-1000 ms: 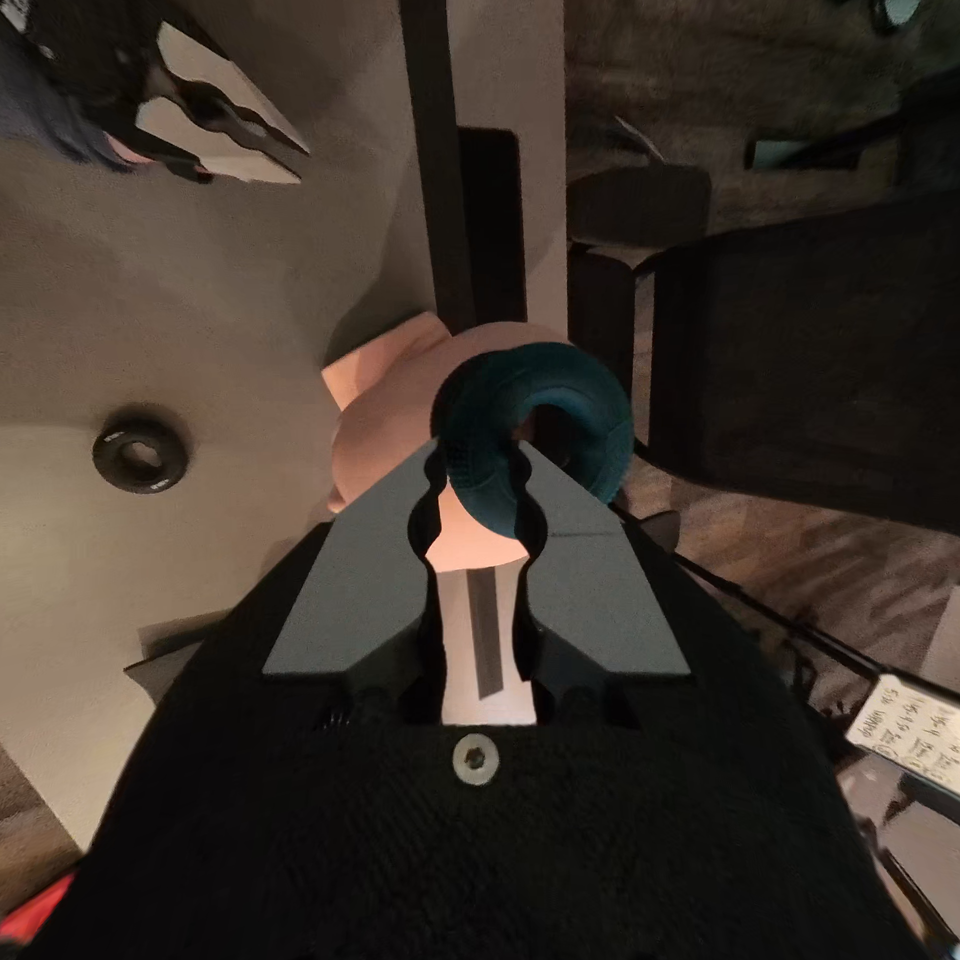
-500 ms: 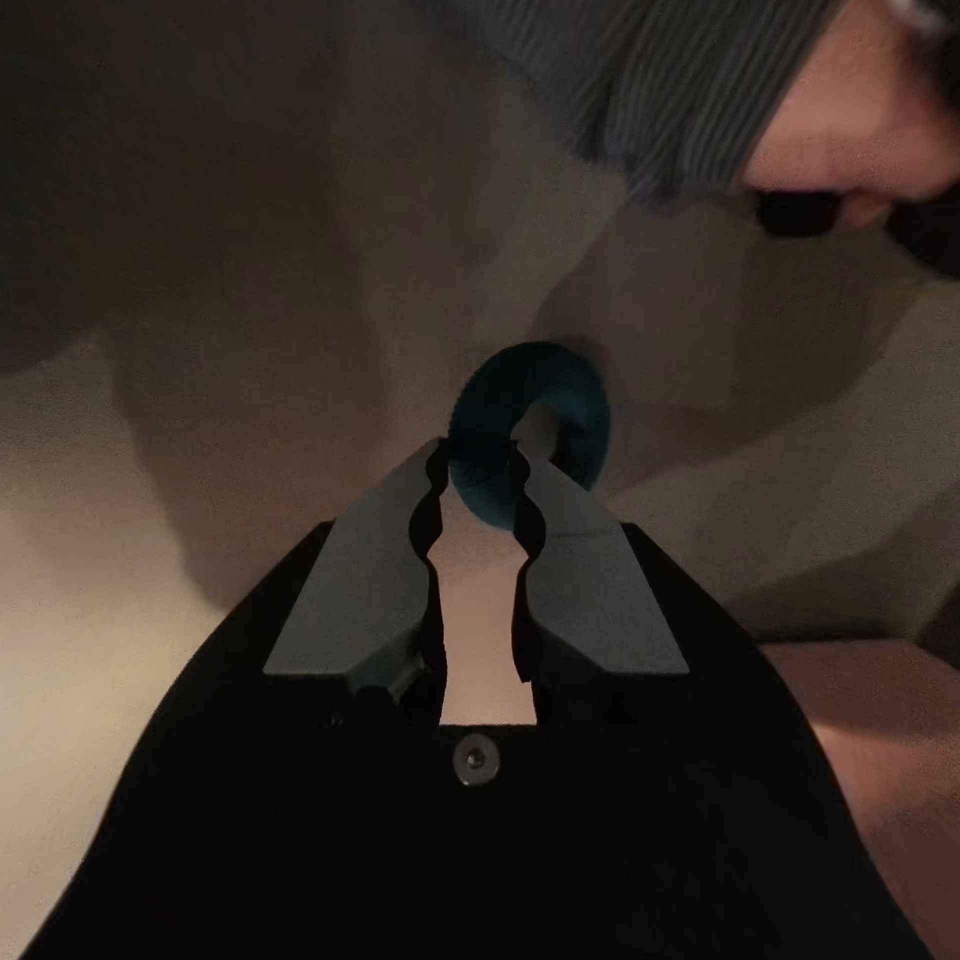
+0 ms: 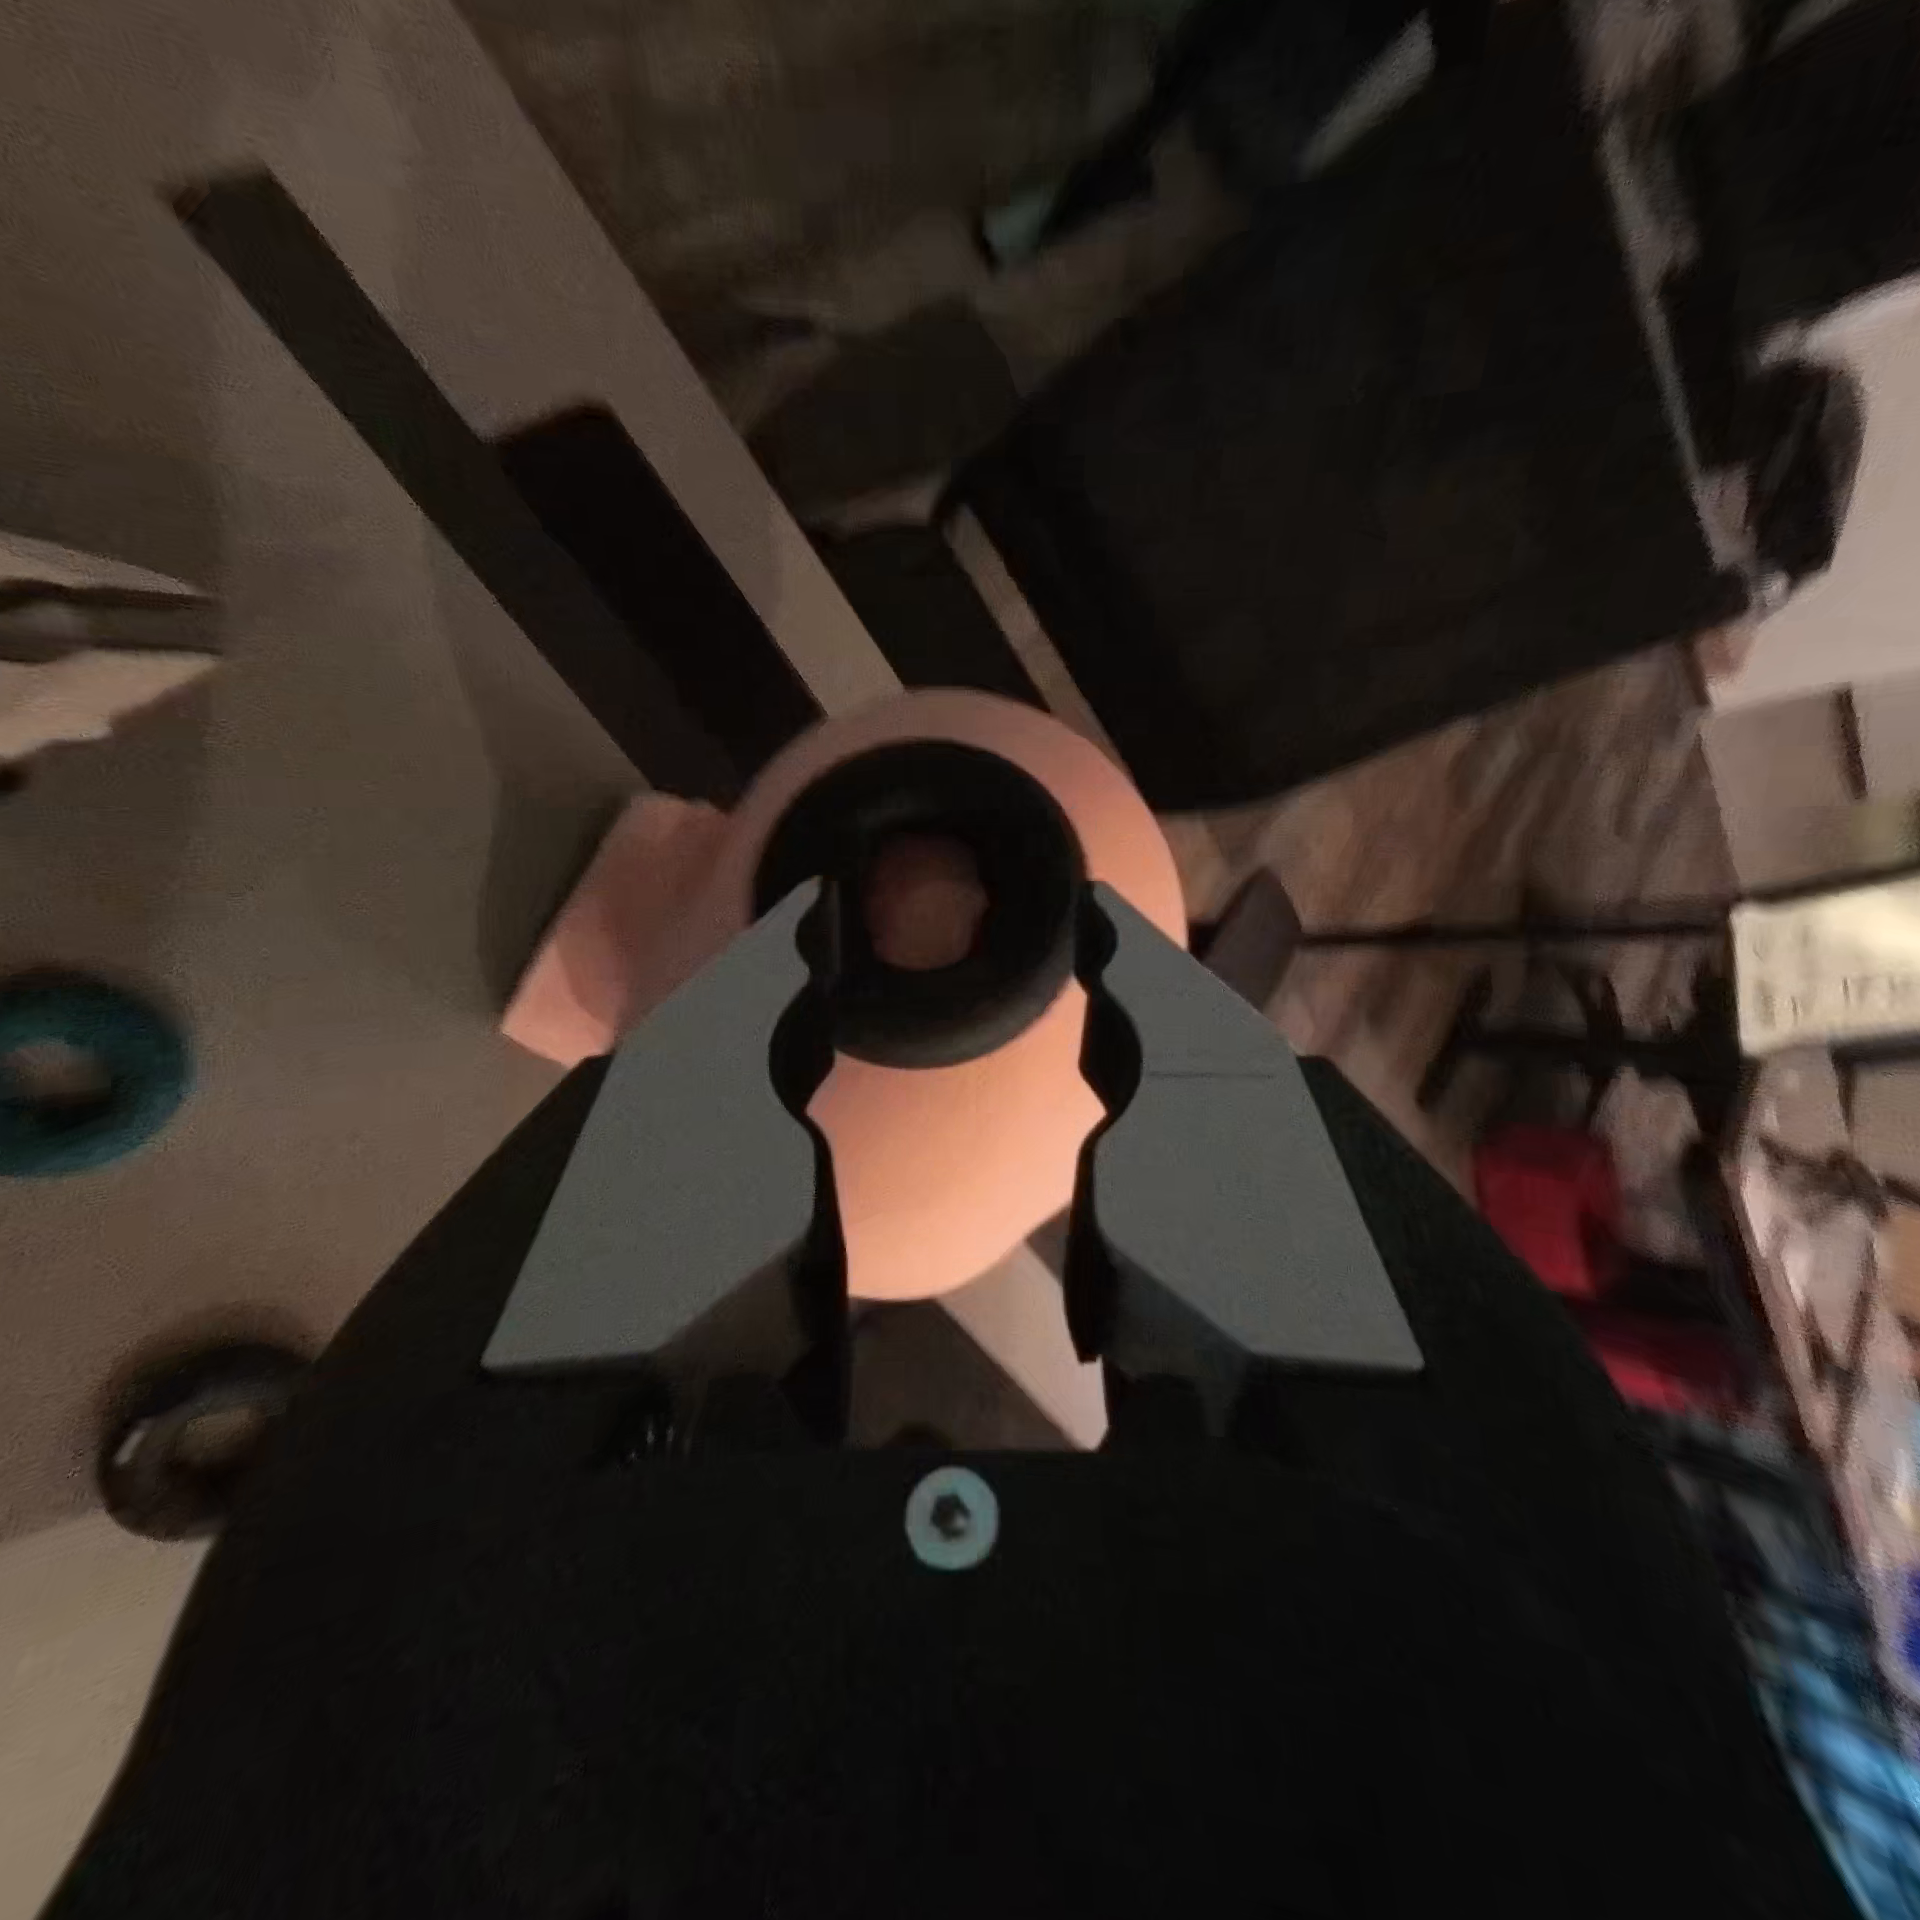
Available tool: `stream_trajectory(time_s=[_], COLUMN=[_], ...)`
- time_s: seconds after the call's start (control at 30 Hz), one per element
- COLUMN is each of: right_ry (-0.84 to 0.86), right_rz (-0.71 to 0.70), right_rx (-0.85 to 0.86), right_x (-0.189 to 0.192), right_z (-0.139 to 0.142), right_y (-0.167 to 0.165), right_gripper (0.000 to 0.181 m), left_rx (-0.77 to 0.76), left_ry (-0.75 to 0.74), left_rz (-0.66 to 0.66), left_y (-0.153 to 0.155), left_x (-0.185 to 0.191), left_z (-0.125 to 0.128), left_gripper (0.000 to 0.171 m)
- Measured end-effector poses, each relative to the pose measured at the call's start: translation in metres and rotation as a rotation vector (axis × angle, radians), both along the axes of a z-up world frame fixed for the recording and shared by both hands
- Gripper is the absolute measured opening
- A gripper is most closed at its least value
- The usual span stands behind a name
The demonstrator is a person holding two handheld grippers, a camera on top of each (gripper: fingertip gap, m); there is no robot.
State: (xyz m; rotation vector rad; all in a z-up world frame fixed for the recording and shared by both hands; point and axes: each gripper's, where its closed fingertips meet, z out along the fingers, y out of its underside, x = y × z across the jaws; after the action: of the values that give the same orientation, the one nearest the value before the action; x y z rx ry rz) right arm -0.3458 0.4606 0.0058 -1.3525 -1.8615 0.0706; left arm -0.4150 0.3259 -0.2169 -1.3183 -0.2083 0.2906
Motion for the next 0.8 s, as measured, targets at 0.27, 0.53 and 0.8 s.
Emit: stream_trajectory(time_s=[0.27, 0.53, 0.8], right_ry=[-0.278, -0.14, -0.158], right_rz=[-0.131, -0.3, -0.323], right_rx=[0.06, -0.308, -0.531], right_x=[0.001, 0.012, 0.016], right_z=[-0.023, 0.006, -0.02], right_y=[0.039, 0.092, 0.095], right_gripper=[0.024, 0.023, 0.023], left_rx=[0.028, 0.02, 0.019], left_ry=[-0.048, -0.041, -0.042], left_rz=[0.001, -0.002, -0.006], left_y=[-0.004, -0.002, -0.002], left_x=[-0.006, -0.005, -0.005], left_z=[0.001, 0.001, 0.0], left_gripper=[0.014, 0.014, 0.014])
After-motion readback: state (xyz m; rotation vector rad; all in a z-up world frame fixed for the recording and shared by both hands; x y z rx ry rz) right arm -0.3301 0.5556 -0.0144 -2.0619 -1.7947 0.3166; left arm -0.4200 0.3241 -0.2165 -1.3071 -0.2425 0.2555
